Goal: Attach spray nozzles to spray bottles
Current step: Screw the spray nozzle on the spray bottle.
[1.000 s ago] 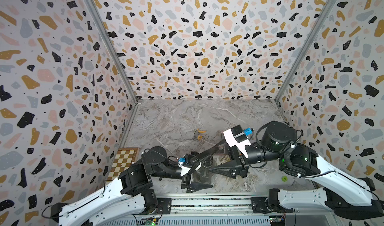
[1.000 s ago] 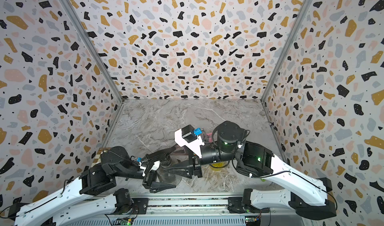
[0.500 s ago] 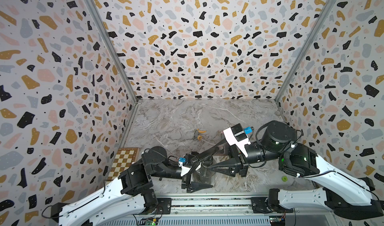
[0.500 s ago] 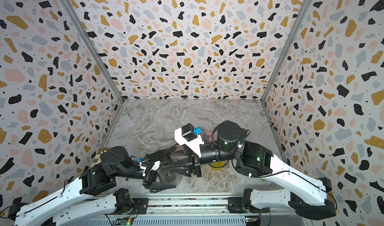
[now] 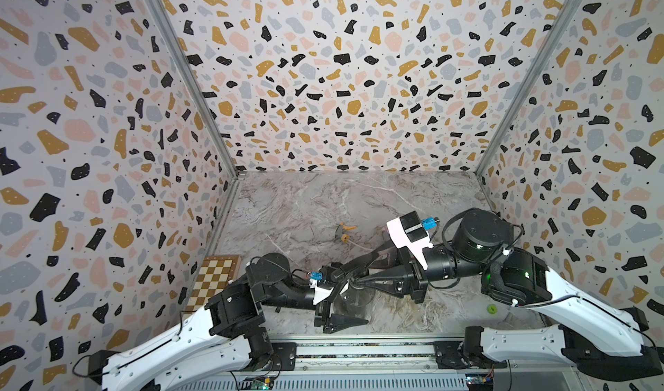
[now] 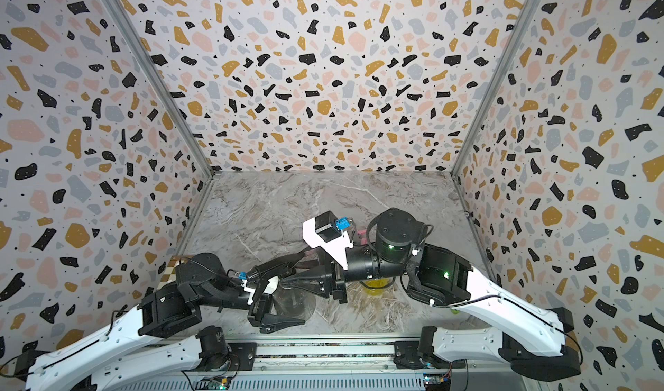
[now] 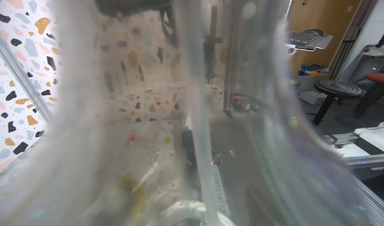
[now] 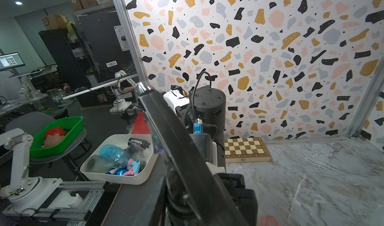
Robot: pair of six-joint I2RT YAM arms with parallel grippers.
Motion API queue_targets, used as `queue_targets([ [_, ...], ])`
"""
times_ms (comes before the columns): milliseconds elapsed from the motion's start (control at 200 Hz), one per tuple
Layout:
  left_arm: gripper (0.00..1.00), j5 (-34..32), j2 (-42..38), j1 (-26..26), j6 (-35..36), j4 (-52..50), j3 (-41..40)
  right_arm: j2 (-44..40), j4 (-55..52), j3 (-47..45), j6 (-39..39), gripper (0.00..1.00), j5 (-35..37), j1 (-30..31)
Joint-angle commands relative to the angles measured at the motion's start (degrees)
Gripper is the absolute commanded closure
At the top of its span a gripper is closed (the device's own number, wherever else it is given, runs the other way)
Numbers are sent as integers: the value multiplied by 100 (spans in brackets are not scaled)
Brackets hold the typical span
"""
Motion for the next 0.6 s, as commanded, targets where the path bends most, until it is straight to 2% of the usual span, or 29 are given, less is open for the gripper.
queue_targets([
  [0,100,-316,-35,21,18,343,337,-54,-236,-69,-81,76,464,174],
  [145,100,-999,-34,22,-144,625,368,24,-445,-168,-136,76,1423,639],
  [305,100,-1909,-29,21,-268,980,313,24,-186,-649,512,77,2245,845],
  [471,100,-2722,98,19,-308,1026,300,296,-369,-616,1126,77,4024,1513],
  [596,100,-2923,219,21,-333,997,304,650,-591,-469,1449,78,5038,1919],
])
